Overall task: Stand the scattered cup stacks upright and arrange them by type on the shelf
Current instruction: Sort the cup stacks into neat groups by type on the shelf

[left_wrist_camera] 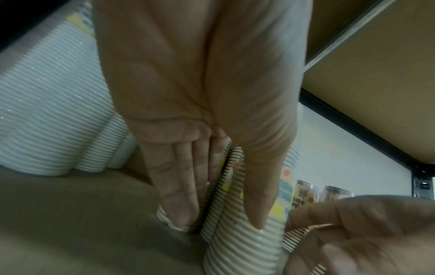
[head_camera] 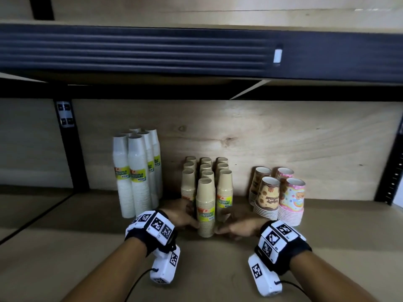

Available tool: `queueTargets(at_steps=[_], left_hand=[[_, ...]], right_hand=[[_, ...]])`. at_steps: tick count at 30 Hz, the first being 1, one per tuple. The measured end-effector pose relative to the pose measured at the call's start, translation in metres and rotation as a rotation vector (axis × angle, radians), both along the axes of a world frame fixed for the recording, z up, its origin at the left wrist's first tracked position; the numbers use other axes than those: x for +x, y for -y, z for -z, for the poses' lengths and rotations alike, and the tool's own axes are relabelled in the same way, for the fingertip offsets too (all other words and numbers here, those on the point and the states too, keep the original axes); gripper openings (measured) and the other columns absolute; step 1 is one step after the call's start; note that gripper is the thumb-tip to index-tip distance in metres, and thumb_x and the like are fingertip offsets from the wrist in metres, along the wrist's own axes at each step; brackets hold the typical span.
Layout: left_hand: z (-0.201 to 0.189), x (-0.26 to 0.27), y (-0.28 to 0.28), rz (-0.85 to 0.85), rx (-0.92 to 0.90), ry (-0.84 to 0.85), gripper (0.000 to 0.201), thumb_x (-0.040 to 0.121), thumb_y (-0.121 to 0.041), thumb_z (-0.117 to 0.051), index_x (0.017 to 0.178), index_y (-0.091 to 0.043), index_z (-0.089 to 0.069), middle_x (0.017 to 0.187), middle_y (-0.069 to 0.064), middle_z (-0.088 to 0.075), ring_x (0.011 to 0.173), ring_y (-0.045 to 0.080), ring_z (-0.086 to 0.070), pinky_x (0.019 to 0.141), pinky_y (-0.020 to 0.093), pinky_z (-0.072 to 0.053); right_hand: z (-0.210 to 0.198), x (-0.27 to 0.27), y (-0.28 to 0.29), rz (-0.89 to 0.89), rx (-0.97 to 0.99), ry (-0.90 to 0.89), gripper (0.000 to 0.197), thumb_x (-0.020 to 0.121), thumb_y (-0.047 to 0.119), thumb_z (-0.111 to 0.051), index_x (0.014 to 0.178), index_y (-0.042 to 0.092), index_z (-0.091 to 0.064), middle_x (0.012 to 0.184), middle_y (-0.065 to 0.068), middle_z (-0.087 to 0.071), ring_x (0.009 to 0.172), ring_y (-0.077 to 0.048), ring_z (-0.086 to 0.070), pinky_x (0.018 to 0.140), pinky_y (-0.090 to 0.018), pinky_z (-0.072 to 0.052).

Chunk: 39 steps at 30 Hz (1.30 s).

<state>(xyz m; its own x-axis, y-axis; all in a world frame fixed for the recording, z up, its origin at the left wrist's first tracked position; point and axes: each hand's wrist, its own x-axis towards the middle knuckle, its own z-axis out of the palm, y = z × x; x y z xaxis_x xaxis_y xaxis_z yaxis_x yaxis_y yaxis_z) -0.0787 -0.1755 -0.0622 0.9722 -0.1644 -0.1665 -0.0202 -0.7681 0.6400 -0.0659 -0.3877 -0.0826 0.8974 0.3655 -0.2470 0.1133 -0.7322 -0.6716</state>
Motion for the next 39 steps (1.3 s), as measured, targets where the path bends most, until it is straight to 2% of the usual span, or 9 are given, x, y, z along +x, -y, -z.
queueTargets(at_steps=[3, 8, 12, 17, 22, 27, 31, 37, 39], left_hand=[[0.009, 0.008, 0.001, 0.0, 0.041, 0.036, 0.066, 0.037, -0.055, -0.079, 0.098, -0.035, -0.068, 0.097, -0.014, -0.073, 0.092, 0.01, -0.069, 0.085, 0.036, -0.058], [-0.001, -0.01, 0.02, 0.0, 0.122, 0.082, 0.049, 0.078, -0.019, -0.077, 0.124, -0.017, -0.059, 0.12, 0.0, -0.066, 0.092, 0.007, -0.058, 0.053, -0.003, -0.04], [-0.003, -0.014, 0.023, -0.039, 0.145, 0.161, 0.051, 0.08, -0.027, -0.074, 0.128, -0.02, -0.057, 0.126, -0.003, -0.064, 0.111, 0.012, -0.06, 0.061, 0.003, -0.035], [-0.004, -0.016, 0.023, -0.039, 0.149, 0.145, 0.055, 0.082, -0.027, -0.073, 0.132, -0.02, -0.052, 0.129, -0.004, -0.061, 0.115, 0.012, -0.058, 0.064, 0.005, -0.034], [0.003, -0.007, 0.021, -0.008, 0.066, 0.096, 0.053, 0.082, -0.017, -0.073, 0.13, -0.014, -0.053, 0.125, 0.0, -0.063, 0.093, 0.006, -0.056, 0.045, -0.003, -0.036], [0.013, 0.003, 0.014, 0.006, -0.059, 0.033, 0.059, 0.078, -0.004, -0.074, 0.133, -0.012, -0.051, 0.123, 0.003, -0.065, 0.104, 0.013, -0.062, 0.079, 0.021, -0.057], [0.01, 0.001, 0.014, 0.036, -0.068, 0.032, 0.056, 0.081, -0.006, -0.073, 0.132, -0.012, -0.051, 0.125, 0.002, -0.064, 0.099, 0.007, -0.058, 0.059, 0.003, -0.046], [0.007, 0.002, 0.013, 0.036, -0.065, 0.048, 0.052, 0.081, -0.009, -0.074, 0.129, -0.011, -0.052, 0.123, 0.004, -0.064, 0.097, 0.008, -0.057, 0.059, 0.0, -0.043], [0.009, 0.004, 0.011, 0.03, -0.122, 0.02, 0.055, 0.079, -0.004, -0.075, 0.129, -0.007, -0.052, 0.119, 0.009, -0.066, 0.099, 0.016, -0.062, 0.071, 0.014, -0.056]], right_hand=[[0.005, 0.0, -0.009, -0.055, -0.035, -0.087, 0.047, 0.09, 0.032, -0.064, 0.134, 0.02, -0.051, 0.13, -0.005, -0.058, 0.107, -0.015, -0.052, 0.088, -0.033, -0.052], [0.008, 0.001, -0.015, -0.097, 0.021, -0.049, 0.016, 0.088, 0.03, -0.067, 0.098, 0.034, -0.055, 0.096, 0.014, -0.06, 0.089, -0.005, -0.055, 0.071, -0.02, -0.051], [-0.003, -0.005, -0.012, -0.149, 0.047, 0.083, 0.035, 0.081, 0.032, -0.074, 0.101, 0.043, -0.048, 0.078, 0.018, -0.057, 0.072, 0.002, -0.054, 0.05, -0.012, -0.045], [-0.002, 0.0, -0.015, -0.16, 0.046, 0.07, 0.05, 0.078, 0.034, -0.075, 0.119, 0.039, -0.048, 0.081, 0.019, -0.059, 0.077, -0.001, -0.056, 0.058, -0.024, -0.051], [-0.005, -0.001, -0.015, -0.159, 0.036, 0.061, 0.057, 0.08, 0.031, -0.074, 0.13, 0.031, -0.047, 0.089, 0.018, -0.061, 0.09, -0.012, -0.062, 0.067, -0.029, -0.056], [-0.003, 0.007, -0.011, -0.145, 0.015, 0.029, 0.054, 0.082, 0.032, -0.073, 0.13, 0.026, -0.049, 0.096, -0.002, -0.069, 0.08, -0.013, -0.062, 0.067, -0.03, -0.056], [-0.001, 0.009, -0.008, -0.151, 0.021, 0.041, 0.051, 0.085, 0.029, -0.071, 0.131, 0.024, -0.049, 0.088, -0.003, -0.066, 0.072, -0.012, -0.061, 0.061, -0.025, -0.053], [0.003, 0.013, -0.007, -0.152, 0.059, 0.048, 0.05, 0.084, 0.023, -0.071, 0.129, 0.02, -0.051, 0.083, -0.001, -0.067, 0.07, -0.012, -0.062, 0.062, -0.028, -0.052], [0.003, 0.013, -0.006, -0.145, 0.056, 0.064, 0.047, 0.084, 0.026, -0.072, 0.127, 0.02, -0.053, 0.086, -0.003, -0.068, 0.072, -0.013, -0.062, 0.066, -0.032, -0.054]])
